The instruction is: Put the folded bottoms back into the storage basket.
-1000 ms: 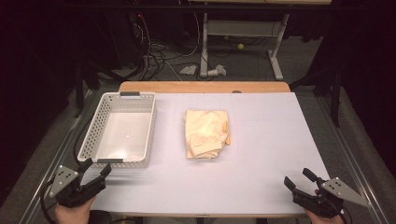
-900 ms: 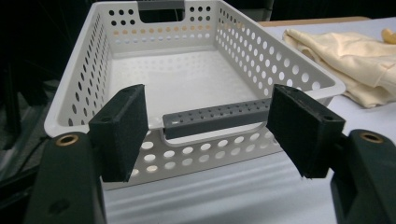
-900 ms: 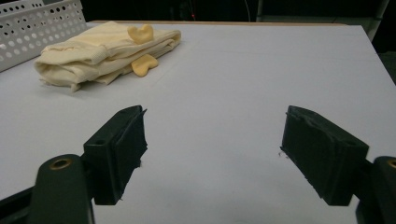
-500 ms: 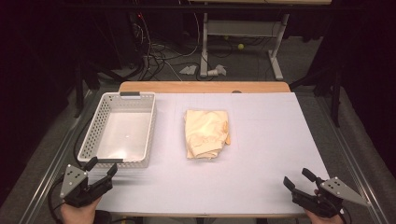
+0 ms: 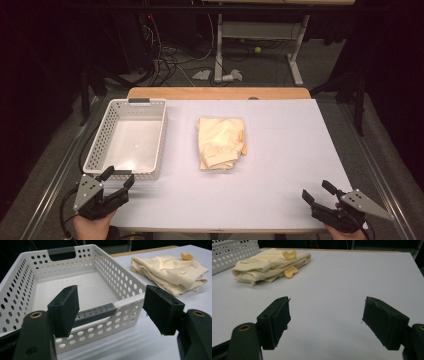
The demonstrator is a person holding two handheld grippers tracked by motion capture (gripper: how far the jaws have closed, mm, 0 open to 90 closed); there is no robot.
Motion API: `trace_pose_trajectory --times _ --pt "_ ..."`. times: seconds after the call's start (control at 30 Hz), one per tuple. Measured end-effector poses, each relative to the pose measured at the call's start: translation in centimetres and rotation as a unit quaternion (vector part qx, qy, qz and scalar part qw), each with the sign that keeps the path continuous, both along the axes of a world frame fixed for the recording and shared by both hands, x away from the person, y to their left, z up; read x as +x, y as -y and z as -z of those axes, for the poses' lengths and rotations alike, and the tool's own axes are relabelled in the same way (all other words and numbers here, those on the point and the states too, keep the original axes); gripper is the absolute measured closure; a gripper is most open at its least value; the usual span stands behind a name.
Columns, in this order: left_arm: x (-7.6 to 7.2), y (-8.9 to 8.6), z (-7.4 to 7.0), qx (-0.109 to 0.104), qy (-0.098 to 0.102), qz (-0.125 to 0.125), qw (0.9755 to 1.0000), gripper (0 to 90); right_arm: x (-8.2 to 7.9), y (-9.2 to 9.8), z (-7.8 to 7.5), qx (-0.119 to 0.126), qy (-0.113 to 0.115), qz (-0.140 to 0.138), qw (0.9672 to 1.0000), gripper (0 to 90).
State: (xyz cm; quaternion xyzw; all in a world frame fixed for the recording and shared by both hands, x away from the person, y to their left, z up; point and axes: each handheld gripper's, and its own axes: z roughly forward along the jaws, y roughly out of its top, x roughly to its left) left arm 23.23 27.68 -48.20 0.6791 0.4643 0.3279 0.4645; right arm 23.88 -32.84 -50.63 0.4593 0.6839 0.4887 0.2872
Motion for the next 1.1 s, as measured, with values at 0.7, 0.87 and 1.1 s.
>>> trace_pose_trajectory --times 0.7,0.87,1.1 --pt "0.5 2.0 -0.4 -0.01 -0.007 0.049 0.9987 28.2 0.0 -0.2 0.0 -0.006 0.001 -0.006 1.0 22.5" --pt "0.9 2.7 -0.4 -0.002 -0.006 0.061 0.9981 28.2 0.0 -0.1 0.0 -0.003 0.0 -0.006 1.0 22.3" --pt "1.4 3.7 -0.5 0.006 -0.007 0.08 0.9967 28.1 0.1 -0.3 0.0 -0.01 -0.001 -0.008 0.9999 22.1"
